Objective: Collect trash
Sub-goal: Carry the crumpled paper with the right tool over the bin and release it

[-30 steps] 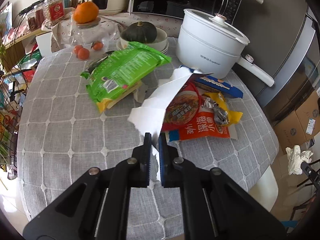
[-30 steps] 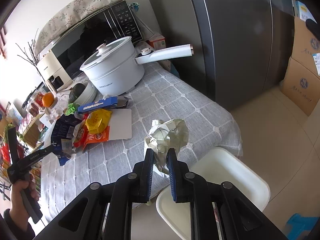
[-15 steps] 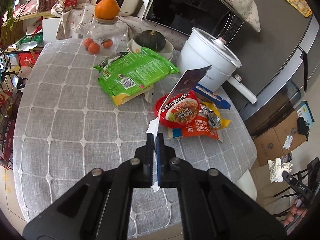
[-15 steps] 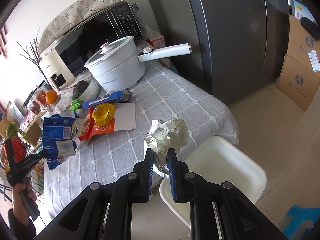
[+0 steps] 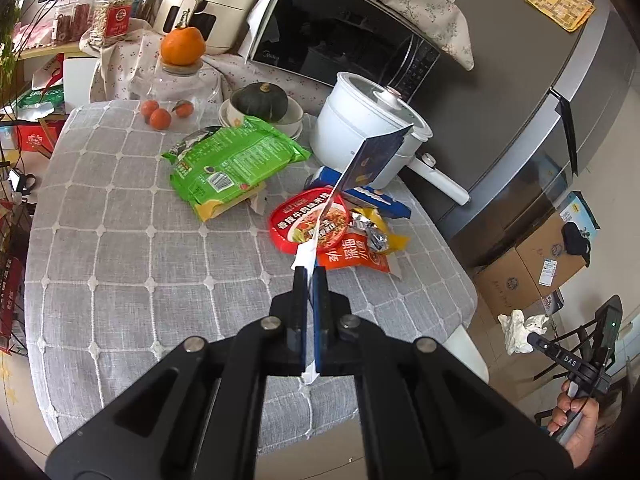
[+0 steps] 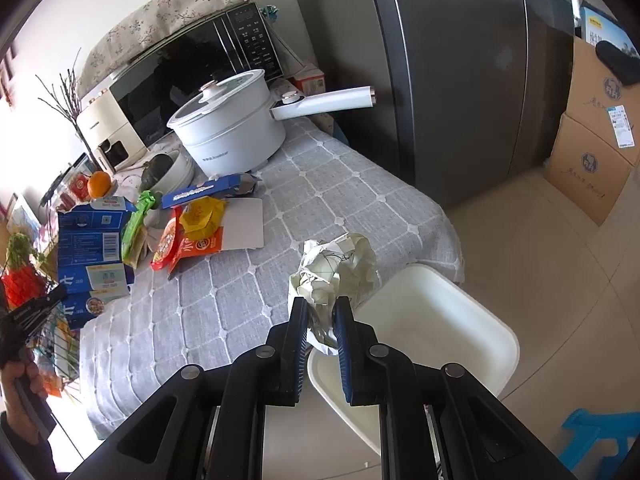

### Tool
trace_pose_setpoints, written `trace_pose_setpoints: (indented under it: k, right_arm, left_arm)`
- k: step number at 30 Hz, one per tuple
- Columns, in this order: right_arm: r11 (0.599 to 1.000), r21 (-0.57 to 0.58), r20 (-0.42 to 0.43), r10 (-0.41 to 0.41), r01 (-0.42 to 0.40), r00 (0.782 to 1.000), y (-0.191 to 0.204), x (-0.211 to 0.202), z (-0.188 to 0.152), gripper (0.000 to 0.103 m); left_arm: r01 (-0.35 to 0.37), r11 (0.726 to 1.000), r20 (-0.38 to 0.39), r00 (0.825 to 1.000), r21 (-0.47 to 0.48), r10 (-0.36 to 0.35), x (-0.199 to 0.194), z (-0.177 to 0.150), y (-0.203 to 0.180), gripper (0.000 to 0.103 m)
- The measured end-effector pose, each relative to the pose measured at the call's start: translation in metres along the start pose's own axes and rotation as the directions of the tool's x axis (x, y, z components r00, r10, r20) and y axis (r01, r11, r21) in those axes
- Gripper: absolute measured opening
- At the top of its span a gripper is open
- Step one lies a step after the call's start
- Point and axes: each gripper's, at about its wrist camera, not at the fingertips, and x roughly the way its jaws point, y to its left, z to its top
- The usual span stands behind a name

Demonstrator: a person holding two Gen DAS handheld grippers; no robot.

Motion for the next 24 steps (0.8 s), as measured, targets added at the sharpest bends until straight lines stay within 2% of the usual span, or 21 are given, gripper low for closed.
trace_pose_setpoints:
  k: [6,13,19,24]
  right_arm:
    - [1.0,0.016,-0.004,-0.026,0.026,1.0,-0.016,-0.007,-0.004,0.015]
    - [0.995,0.05,-0.076,-0.088,0.092,0.993,-0.055,0.002,-0.022,0.015]
    - [0.984,0.097,-0.186,-0.129,0.149,0.974,-0.095,0.028,-0.044,0.015]
    - [0.976,0.109,-0.235,-0.16,0.189,0.959,-0.119,0.044,-0.055,0.015]
  left_arm:
    - [0.077,0.994,-0.033,0.997,0.083,-0.074,0.003,-0.013,-0.039,0.003]
    - [0.192,0.971,-0.14,0.975,0.143,-0.173,0.026,-0.04,-0.093,0.003]
    - [0.235,0.948,-0.229,0.956,0.215,-0.185,0.05,-0.07,-0.137,0.003]
    - [0.263,0.934,-0.29,0.938,0.243,-0.189,0.069,-0.091,-0.165,0.003]
